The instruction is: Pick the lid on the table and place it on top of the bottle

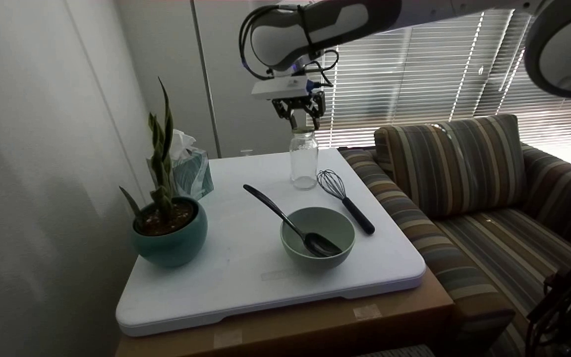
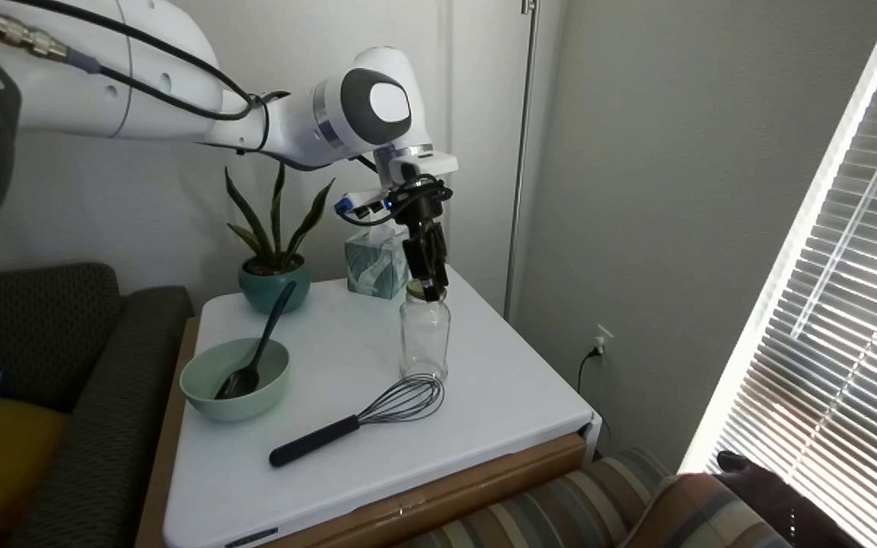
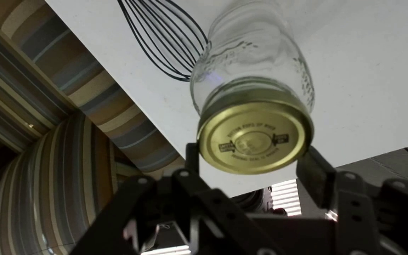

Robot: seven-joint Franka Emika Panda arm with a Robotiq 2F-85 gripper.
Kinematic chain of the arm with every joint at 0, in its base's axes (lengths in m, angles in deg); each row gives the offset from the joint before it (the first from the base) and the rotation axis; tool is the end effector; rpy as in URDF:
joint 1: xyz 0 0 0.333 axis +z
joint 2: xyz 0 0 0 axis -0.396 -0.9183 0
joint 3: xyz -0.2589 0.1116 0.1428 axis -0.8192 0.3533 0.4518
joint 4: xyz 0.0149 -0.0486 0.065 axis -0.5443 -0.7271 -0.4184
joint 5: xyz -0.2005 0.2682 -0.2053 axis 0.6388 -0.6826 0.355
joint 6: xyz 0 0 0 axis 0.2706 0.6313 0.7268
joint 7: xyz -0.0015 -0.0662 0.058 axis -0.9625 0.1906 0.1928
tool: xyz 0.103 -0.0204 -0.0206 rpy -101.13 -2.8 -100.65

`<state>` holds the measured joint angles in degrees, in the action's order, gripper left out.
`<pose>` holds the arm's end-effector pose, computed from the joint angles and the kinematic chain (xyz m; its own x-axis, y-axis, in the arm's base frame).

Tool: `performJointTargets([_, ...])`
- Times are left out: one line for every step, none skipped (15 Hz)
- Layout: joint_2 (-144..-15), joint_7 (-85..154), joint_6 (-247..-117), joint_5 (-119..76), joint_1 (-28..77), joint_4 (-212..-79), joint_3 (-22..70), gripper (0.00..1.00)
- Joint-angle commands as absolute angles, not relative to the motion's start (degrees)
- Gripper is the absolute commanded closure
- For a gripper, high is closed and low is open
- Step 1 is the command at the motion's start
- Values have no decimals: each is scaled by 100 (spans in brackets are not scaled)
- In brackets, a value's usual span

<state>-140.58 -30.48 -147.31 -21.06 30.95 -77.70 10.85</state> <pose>0.8047 0.0148 0.2238 0.4133 -0.8564 0.3093 -0.9105 -0.3853 0.1500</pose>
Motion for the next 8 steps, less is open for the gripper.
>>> performJointTargets([-13919,-3072,-14664,-2215,3080,-7981,1168,55])
performJointTargets([-13916,-3082,-14648,-2211,3081,-7987,1163,55])
performJointTargets([-13913,-3103,-14638,-2212,3083,-7989,1160,55])
performJointTargets([-13910,-3116,-14631,-2213,3086,-7989,1161,55])
performJointTargets([-13914,-3146,-14639,-2203,3091,-7982,1151,55])
performJointTargets([-13913,-3180,-14633,-2196,3100,-7979,1144,55])
performJointTargets([-13915,-3189,-14640,-2201,3100,-7973,1152,55])
performJointTargets([-13915,-3205,-14638,-2201,3107,-7968,1154,55])
